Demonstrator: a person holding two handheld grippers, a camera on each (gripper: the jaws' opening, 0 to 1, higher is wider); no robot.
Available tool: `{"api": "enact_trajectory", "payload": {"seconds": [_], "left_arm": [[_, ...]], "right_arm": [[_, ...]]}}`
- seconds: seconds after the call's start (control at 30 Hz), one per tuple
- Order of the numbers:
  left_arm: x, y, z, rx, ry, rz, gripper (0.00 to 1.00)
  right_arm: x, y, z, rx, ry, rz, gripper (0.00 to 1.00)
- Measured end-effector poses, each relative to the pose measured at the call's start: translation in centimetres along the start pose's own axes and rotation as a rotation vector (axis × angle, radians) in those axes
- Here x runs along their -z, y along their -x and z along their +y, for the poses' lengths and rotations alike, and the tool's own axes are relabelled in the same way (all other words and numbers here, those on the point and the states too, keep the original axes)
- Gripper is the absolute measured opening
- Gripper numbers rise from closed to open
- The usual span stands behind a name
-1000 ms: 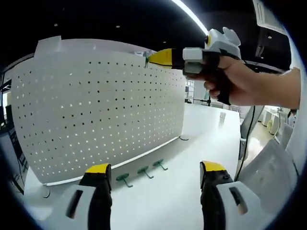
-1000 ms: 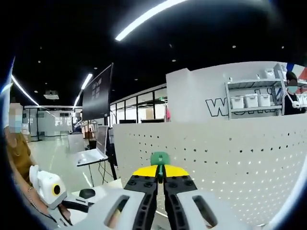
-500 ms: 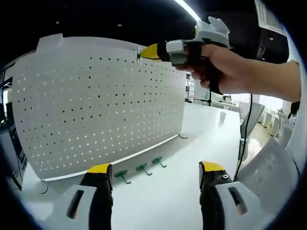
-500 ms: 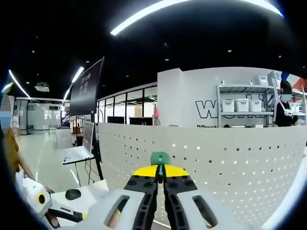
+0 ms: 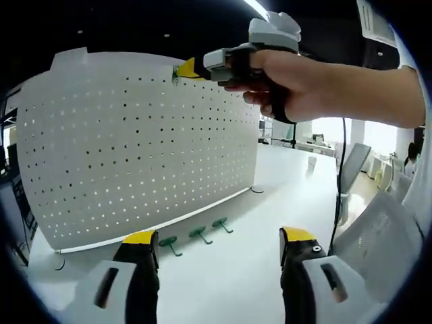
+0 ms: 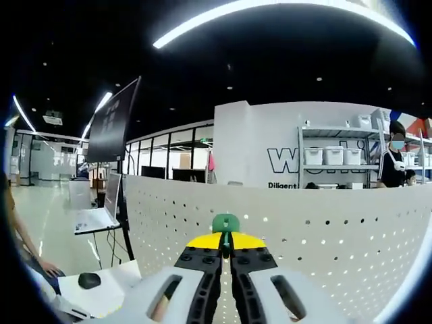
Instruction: Insert the hook assembly into the mounting plate slot until the hook locks in place.
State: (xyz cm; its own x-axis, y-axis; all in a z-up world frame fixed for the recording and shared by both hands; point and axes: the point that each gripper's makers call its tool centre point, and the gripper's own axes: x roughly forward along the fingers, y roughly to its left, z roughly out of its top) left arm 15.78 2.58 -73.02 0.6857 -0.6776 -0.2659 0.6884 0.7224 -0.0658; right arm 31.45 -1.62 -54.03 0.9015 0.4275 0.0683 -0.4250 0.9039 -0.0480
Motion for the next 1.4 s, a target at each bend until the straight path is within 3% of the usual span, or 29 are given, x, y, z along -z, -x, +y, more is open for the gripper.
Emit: {"api": "enact_trajectory", "payload": {"seconds": [0.23,0.6,1.17,1.4], "left_arm": [[0.1,-0.1,-0.1,0.004,-0.015,0.0,0.74],[0.5,0.1,0.2,-0.004,0.001,0.003,0.74],[0.5,0.3,0.8,-0.013,0.022,0.007,0.74],[0.7,0.5,0.9,-0.015,0.034,0.011,0.73]], "right_arm": [[-0.4,-1.6,-0.1,0.036,0.018,-0.034,0.0],[0.4,-3.6,0.0,0.071,0.008,-0.031,0.0],[1.1,-5.0,-0.3,0.078,-0.012,-0.026,0.01],[1.3,-5.1,-0.2,0.123,0.009,-0.016,0.01]]}}
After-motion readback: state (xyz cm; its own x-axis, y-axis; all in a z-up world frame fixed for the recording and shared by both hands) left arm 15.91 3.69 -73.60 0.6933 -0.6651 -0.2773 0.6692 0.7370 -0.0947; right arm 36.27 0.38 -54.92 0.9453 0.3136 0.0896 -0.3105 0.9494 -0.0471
